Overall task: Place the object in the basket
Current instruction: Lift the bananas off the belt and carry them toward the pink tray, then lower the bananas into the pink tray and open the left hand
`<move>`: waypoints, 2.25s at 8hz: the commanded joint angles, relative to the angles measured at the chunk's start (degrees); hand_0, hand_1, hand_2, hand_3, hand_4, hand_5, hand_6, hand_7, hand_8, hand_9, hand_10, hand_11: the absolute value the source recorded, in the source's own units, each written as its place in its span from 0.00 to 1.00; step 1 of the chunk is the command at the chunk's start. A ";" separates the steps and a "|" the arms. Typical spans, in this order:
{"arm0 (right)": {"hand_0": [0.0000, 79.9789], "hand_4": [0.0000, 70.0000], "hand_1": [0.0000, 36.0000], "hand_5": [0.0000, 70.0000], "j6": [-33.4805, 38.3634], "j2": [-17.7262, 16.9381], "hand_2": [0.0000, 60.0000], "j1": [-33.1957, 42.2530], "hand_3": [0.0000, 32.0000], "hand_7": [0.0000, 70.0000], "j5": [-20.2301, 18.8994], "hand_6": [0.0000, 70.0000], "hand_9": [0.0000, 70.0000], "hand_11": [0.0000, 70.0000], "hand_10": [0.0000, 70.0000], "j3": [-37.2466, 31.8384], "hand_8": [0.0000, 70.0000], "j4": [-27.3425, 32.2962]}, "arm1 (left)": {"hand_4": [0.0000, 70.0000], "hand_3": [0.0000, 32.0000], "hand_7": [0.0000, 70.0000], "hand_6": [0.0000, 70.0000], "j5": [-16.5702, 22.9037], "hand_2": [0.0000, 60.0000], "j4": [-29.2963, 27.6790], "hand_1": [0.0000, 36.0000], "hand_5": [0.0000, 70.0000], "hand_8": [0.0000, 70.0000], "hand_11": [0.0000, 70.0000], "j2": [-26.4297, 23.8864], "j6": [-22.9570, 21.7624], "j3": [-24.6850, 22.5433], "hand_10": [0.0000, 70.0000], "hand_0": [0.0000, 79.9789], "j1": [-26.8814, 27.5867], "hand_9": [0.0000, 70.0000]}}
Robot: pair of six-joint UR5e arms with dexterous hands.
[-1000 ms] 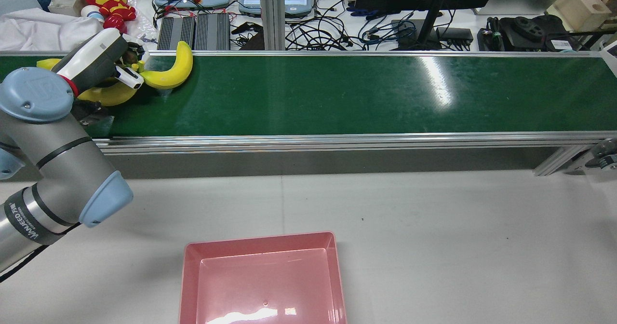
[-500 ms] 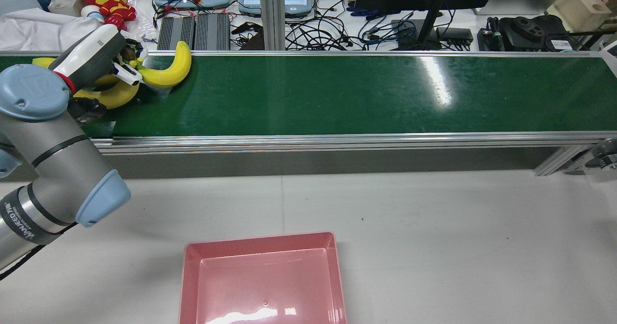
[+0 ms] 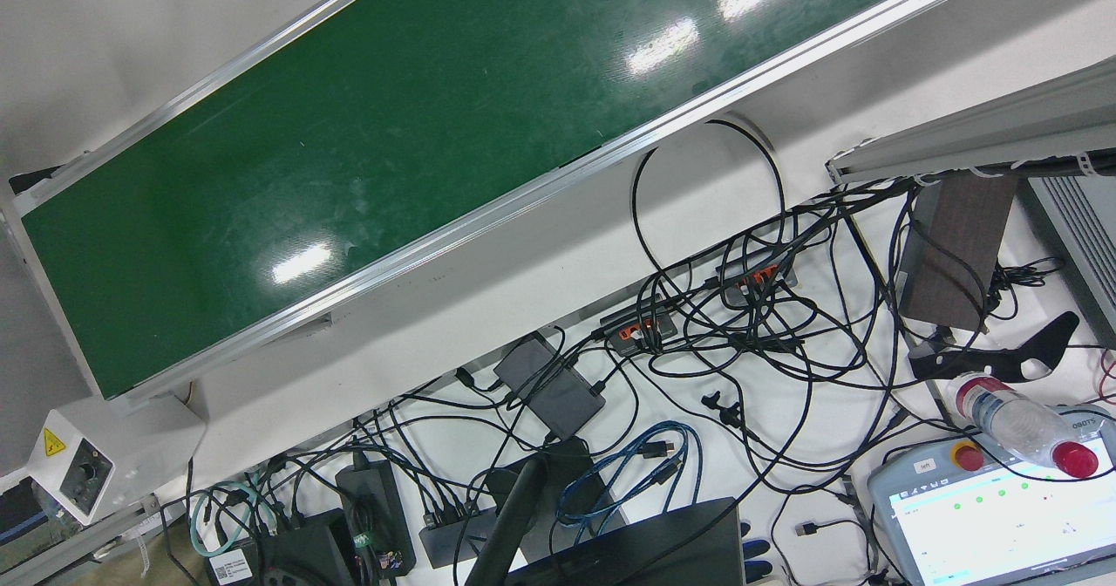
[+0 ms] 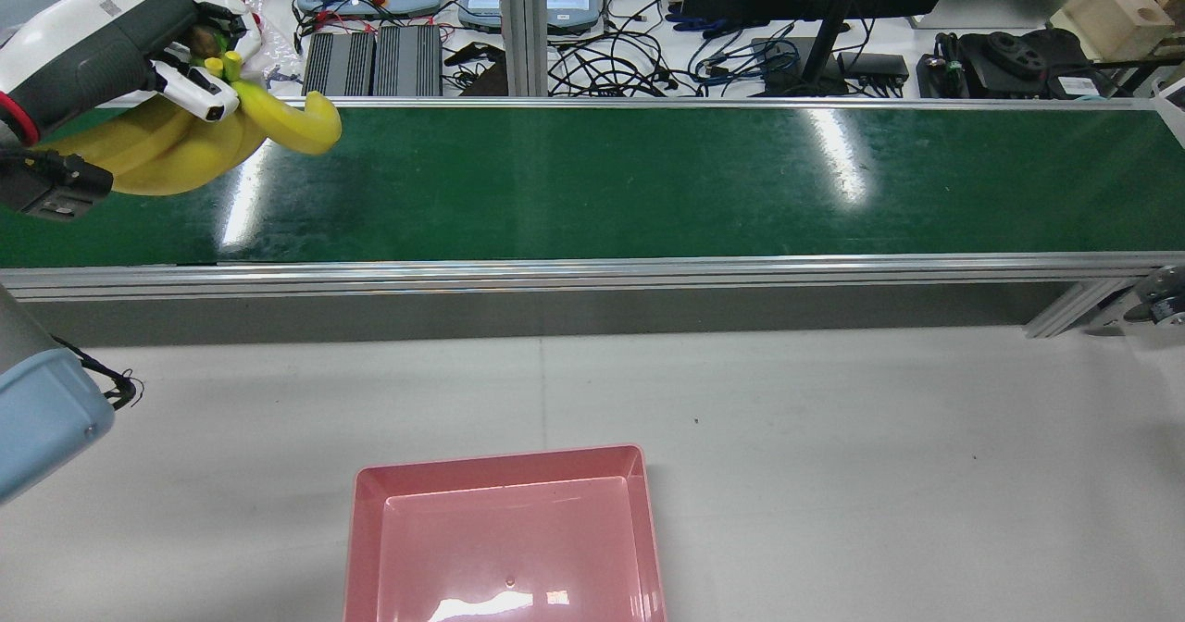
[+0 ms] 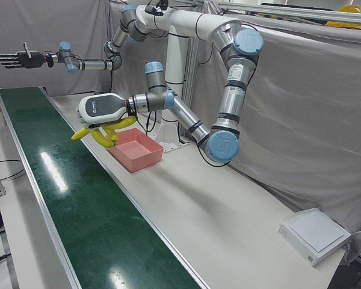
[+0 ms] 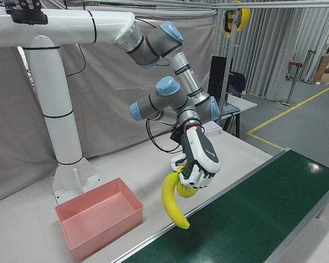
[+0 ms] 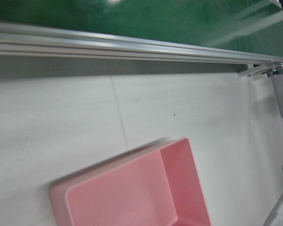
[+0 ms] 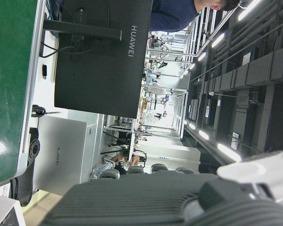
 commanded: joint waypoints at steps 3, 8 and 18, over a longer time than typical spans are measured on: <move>0.00 0.00 0.00 0.00 0.00 0.00 0.00 -0.09 0.00 0.00 0.00 0.00 0.00 0.00 0.00 -0.01 0.00 0.00 | 0.90 0.00 1.00 1.00 13.20 1.00 0.56 0.81 1.00 1.00 1.00 0.53 -6.25 -3.04 0.91 0.68 10.10 1.00; 0.00 0.00 0.00 0.00 0.00 0.00 0.00 -0.09 0.00 0.00 0.00 0.00 0.00 0.00 0.00 -0.09 0.00 0.00 | 0.95 0.00 1.00 1.00 9.61 1.00 1.87 0.89 1.00 1.00 1.00 0.80 -5.72 -2.52 0.89 0.73 28.48 1.00; 0.00 0.00 0.00 0.00 0.00 0.00 0.00 -0.09 0.00 0.00 0.00 0.00 0.00 0.00 0.00 -0.09 0.00 0.00 | 0.00 0.75 0.17 0.02 3.62 0.05 2.58 0.03 0.39 0.23 0.10 0.88 -5.81 -2.96 0.07 0.30 34.23 0.22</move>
